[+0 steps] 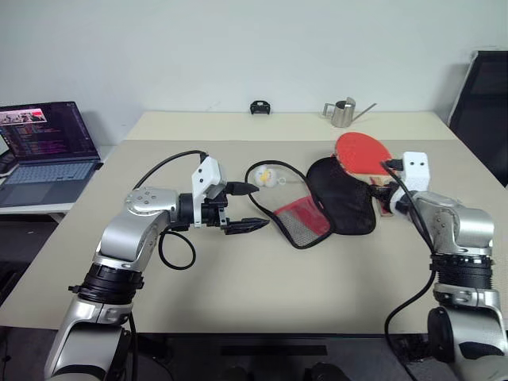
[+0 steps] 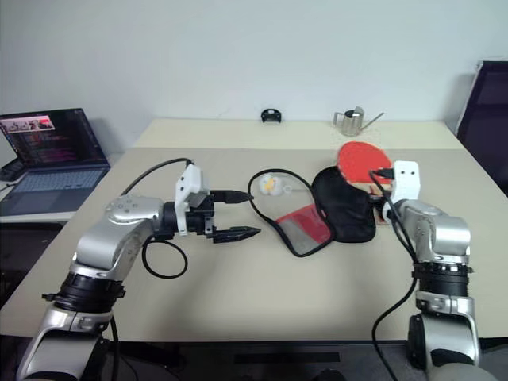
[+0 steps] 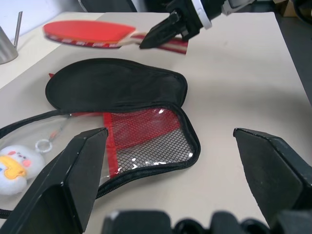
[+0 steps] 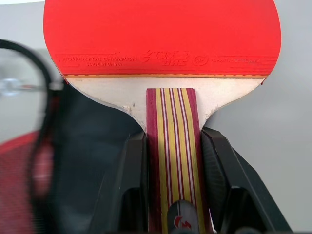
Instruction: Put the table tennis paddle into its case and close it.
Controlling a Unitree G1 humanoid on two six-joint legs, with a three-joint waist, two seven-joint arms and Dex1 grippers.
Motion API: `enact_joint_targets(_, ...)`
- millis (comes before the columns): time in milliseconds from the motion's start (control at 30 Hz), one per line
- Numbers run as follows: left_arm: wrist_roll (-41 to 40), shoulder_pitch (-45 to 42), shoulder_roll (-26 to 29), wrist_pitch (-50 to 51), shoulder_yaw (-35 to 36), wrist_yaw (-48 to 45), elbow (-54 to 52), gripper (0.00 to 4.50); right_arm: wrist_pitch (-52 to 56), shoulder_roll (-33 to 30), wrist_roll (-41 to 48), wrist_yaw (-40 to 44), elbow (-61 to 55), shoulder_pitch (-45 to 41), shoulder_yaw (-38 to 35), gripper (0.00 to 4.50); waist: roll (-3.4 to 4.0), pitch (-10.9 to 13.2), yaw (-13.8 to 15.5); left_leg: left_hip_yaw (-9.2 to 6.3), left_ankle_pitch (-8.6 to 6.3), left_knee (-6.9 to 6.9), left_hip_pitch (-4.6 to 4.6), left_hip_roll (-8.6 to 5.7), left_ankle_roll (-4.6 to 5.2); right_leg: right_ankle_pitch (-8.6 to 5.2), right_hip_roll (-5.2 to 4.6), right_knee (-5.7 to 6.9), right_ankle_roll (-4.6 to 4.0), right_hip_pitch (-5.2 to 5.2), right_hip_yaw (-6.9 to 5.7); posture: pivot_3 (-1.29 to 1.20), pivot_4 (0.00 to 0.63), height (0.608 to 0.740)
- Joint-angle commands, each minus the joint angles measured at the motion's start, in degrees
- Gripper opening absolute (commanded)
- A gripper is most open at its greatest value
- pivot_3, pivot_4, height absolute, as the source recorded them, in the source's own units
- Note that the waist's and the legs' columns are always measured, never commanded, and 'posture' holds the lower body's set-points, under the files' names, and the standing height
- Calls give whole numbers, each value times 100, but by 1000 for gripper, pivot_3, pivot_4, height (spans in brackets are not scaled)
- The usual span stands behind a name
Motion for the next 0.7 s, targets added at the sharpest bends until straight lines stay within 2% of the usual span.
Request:
enact_joint_targets(33, -49, -28, 52, -50, 155, 51, -197, 4500, -5, 189, 68, -179, -421, -70, -59, 1112, 0, 0, -1, 0, 0, 0, 0, 0, 0, 0, 0, 0, 0, 0, 1, 0, 150, 740)
enact_joint_targets(367, -55, 20, 28, -74, 139, 112, -235, 4500, -396, 835, -122, -452, 40, -77, 227, 1112, 0, 0, -10, 1, 6, -2, 1, -1, -10, 0, 1, 2, 0, -3, 1, 0, 150, 740)
enact_joint_targets(700, -67, 63, 15, -52, 136, 158, -297, 4500, -1045, 778, -453, -509, 821, -117, 389, 1112, 1, 0, -13, 2, 6, -2, 2, -2, -11, 0, 1, 2, 0, -3, 1, 0, 150, 740)
